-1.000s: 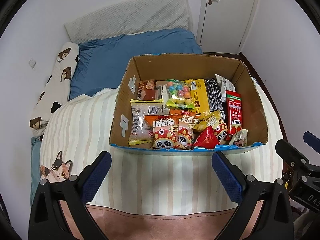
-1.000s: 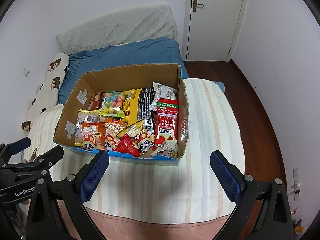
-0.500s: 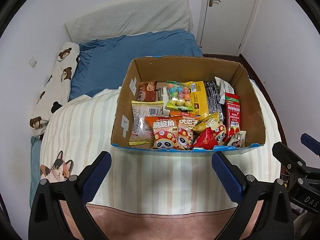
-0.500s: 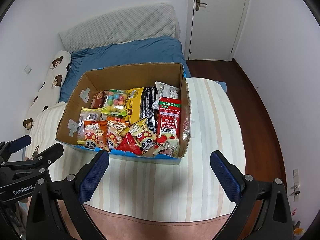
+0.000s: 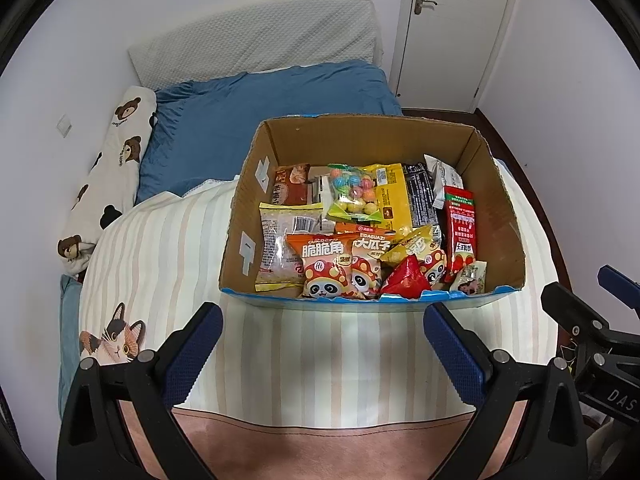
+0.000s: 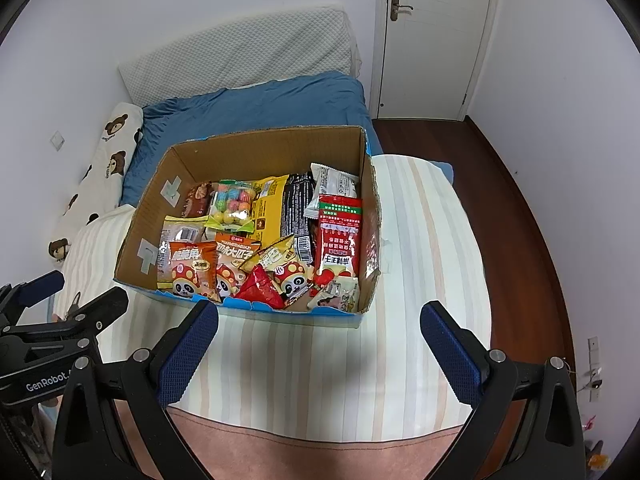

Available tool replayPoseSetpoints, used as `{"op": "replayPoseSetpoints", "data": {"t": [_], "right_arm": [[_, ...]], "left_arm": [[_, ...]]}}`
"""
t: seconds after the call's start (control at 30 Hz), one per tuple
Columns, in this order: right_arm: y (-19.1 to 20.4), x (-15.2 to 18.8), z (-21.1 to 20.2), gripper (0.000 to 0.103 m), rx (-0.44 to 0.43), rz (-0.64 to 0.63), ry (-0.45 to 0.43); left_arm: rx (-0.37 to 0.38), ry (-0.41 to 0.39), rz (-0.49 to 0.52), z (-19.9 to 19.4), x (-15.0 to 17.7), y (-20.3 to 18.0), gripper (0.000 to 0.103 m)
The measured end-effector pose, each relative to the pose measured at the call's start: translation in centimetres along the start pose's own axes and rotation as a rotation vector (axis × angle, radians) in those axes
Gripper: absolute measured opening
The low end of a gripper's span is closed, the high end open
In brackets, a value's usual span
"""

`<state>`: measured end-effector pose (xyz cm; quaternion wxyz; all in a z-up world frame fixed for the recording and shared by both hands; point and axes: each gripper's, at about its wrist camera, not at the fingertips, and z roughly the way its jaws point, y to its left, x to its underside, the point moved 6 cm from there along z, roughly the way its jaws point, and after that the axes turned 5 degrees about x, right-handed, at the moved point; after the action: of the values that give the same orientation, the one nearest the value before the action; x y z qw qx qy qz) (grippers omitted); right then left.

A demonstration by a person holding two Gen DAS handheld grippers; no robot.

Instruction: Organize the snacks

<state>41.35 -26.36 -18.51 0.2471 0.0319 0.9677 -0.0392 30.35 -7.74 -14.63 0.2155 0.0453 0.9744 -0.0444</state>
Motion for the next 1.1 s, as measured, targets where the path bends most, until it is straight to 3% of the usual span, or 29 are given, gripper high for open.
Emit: {"op": "replayPoseSetpoints", "data": {"t": [1.1], "right_arm": [[-0.6,0.0,-1.9,0.103,-0.009,0.011,-0.019]], "left_arm": [[0.007,-0.034,-0.003,-1.9,0.3,-0.1,0.103]]}}
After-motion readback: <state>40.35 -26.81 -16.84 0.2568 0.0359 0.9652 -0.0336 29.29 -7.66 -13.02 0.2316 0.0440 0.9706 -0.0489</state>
